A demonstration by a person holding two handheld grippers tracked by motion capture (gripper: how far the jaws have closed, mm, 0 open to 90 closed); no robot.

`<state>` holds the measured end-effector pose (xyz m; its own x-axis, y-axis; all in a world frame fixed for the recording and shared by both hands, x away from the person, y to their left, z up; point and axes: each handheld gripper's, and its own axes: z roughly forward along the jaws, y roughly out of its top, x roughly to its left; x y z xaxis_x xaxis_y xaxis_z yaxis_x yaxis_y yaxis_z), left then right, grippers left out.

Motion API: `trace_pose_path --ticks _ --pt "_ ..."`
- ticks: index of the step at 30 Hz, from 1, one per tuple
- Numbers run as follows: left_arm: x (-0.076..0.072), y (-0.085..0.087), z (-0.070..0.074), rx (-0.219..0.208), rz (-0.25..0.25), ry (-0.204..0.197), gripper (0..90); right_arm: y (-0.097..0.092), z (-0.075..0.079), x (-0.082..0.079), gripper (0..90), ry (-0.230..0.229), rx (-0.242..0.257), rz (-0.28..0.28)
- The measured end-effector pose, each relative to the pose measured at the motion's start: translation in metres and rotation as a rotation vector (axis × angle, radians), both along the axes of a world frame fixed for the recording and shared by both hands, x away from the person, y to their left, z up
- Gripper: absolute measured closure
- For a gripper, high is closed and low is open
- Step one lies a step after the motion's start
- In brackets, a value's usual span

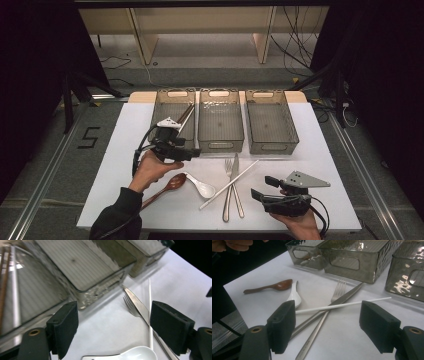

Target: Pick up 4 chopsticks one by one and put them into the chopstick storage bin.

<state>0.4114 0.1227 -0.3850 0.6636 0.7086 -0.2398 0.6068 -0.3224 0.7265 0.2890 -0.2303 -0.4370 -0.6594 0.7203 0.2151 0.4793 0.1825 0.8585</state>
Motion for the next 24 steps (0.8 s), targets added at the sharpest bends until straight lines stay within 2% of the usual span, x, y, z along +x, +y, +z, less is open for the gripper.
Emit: trace_pose_path --ticks 2,6,16,24 --pt "-0.001 -0.006 -0.004 0.018 -0.02 0.006 22.3 0.0 0.0 -0.001 30.1 0.002 0.002 -0.002" --pt "-0.003 -0.014 -0.011 0.037 -0.028 0.013 21.9 -0.001 0.001 -0.001 30.1 0.006 0.005 -0.004" --pt "-0.008 -0.023 -0.017 0.043 -0.046 0.021 21.5 -0.001 0.0 -0.001 30.1 0.004 0.003 -0.005" --pt "-0.015 -0.042 -0.027 0.092 -0.109 0.034 21.4 -0.001 0.0 -0.001 30.1 0.001 0.004 -0.005"
